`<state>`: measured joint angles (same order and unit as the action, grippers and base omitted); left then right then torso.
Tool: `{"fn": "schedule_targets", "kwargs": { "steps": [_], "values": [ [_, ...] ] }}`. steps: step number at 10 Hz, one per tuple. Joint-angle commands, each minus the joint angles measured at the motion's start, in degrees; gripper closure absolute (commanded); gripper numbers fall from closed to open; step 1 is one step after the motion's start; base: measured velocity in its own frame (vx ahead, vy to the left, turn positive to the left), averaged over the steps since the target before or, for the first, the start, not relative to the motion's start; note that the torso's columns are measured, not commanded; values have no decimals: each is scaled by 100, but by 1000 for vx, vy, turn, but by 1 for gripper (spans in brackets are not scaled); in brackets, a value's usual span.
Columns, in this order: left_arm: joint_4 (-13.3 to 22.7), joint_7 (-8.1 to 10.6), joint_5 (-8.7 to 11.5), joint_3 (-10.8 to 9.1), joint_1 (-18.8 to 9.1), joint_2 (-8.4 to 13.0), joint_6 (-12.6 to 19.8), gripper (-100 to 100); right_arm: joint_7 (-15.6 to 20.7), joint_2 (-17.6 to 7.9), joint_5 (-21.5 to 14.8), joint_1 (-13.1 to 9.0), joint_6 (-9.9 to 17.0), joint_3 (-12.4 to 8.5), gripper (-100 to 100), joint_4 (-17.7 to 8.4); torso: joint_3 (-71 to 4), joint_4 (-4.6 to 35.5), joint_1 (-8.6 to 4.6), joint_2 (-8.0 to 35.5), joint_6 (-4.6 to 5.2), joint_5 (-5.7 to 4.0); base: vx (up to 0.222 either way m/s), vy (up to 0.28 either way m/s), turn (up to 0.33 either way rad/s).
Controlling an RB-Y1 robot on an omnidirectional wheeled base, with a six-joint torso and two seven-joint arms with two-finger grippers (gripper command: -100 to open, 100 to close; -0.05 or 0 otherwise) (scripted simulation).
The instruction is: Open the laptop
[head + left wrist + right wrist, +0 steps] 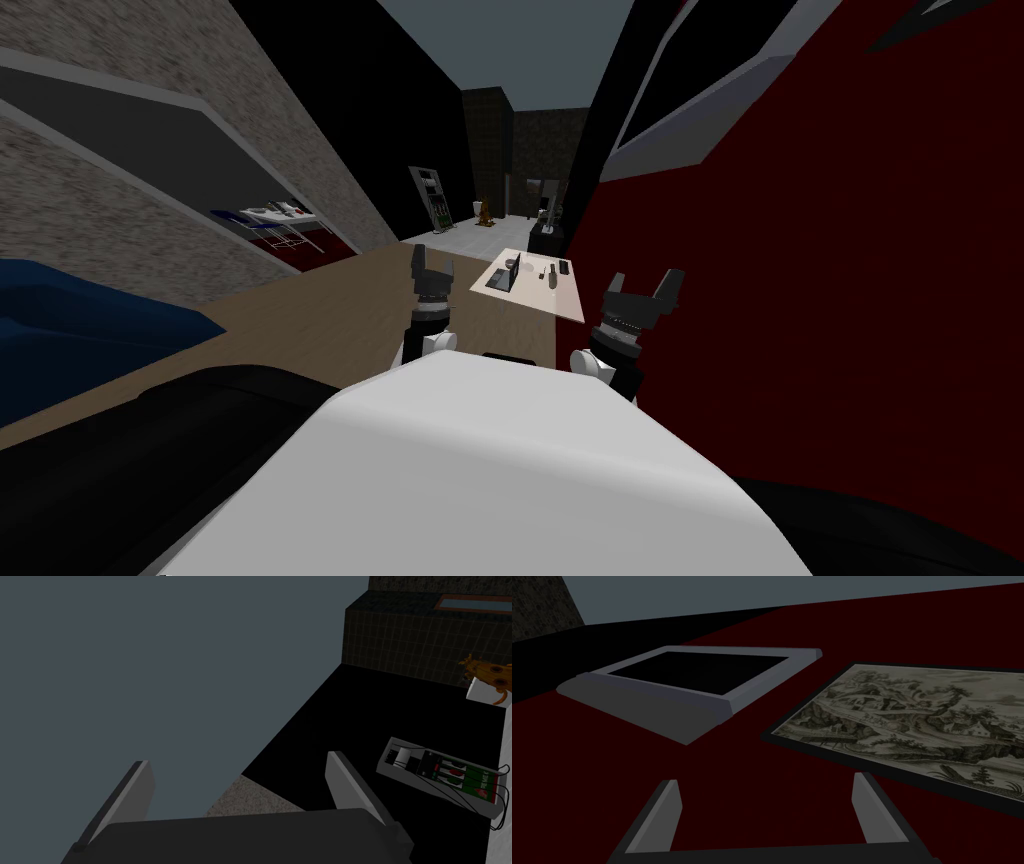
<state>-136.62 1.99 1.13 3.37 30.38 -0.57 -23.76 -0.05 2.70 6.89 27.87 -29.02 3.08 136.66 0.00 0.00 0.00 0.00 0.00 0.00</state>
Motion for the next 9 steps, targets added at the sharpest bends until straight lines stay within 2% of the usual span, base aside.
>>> {"fn": "schedule_targets", "kwargs": {
  "steps": [1,9],
  "values": [
    [0,0,0,0,0,0,0,0,0,0,0,0,0,0,0,0,-467,235,0,232,0,0,0,0,0],
    [-2,0,0,0,0,0,-1,0,0,0,0,0,-1,0,0,2,-7073,3537,0,3539,0,0,0,0,0]
  ]
}}
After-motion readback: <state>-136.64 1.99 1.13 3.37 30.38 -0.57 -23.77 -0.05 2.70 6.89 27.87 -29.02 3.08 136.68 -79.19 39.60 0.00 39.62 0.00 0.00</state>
